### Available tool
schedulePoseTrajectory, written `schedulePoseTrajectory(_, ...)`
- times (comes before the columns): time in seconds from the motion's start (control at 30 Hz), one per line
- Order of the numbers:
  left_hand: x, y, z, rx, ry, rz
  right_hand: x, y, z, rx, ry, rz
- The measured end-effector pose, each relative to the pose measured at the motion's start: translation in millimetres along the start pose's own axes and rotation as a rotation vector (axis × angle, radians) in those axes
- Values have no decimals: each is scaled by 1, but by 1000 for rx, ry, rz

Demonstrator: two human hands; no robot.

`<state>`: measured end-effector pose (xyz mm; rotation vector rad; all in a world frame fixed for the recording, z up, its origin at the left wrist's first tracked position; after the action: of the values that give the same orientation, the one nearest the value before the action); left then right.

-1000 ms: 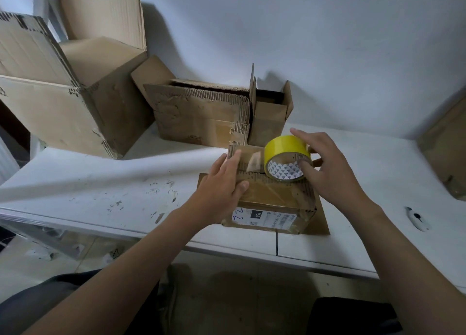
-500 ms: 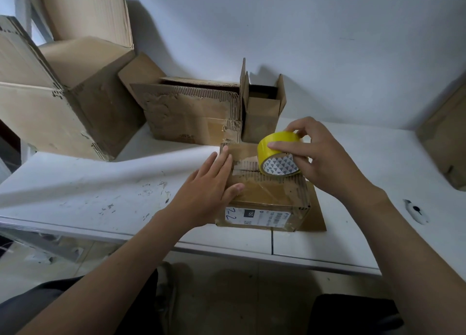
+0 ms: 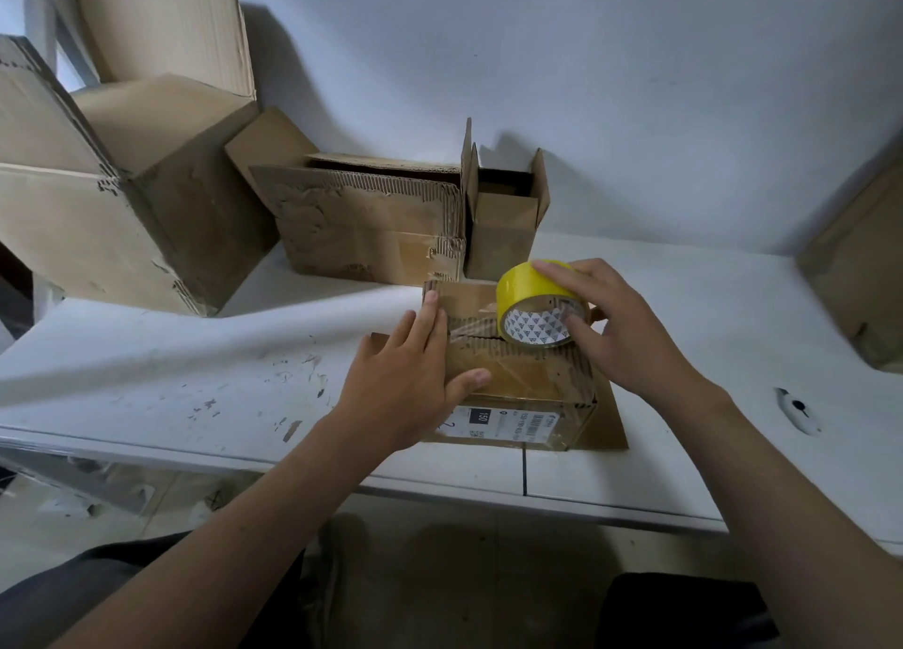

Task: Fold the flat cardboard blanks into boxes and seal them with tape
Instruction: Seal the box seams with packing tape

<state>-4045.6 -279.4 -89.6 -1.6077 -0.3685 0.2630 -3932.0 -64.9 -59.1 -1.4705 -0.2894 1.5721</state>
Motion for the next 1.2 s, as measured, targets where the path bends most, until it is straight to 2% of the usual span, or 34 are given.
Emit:
schedulePoseTrajectory(0.1,3,-3,-2,6,-8,-23,-5,-4,-2,9,-48,-62)
schedulePoseTrajectory(0.27,4,-6,-2,8,-2,-18,-3,-26,-6,60,12,-270)
schedulePoseTrajectory(0.5,5,-9,-2,-26,4,-15,-8,-47,-3,58,-21,-494)
schedulePoseTrajectory(0.87,8,-12,-3,-69,-6,9,13,-43,-6,-51,119,-552)
schedulePoseTrajectory(1.1,5,-7,-1,-72,-23,-6,49,-26,-18,-56,41,-459)
schedulePoseTrajectory(1.2,0,-2,0,-72,-20,1,53,-23,-25,-85,73,-398)
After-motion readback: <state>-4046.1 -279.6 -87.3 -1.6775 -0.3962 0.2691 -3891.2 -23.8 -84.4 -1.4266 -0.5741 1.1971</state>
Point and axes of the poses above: each hand's wrist, its own z-axis towards the middle knuckle, its own y-axis out of the palm, x = y × z, the point moved 3 cm from there along z, towards the middle knuckle, and after that the axes turned 14 degrees about y, right-handed, at the moved point
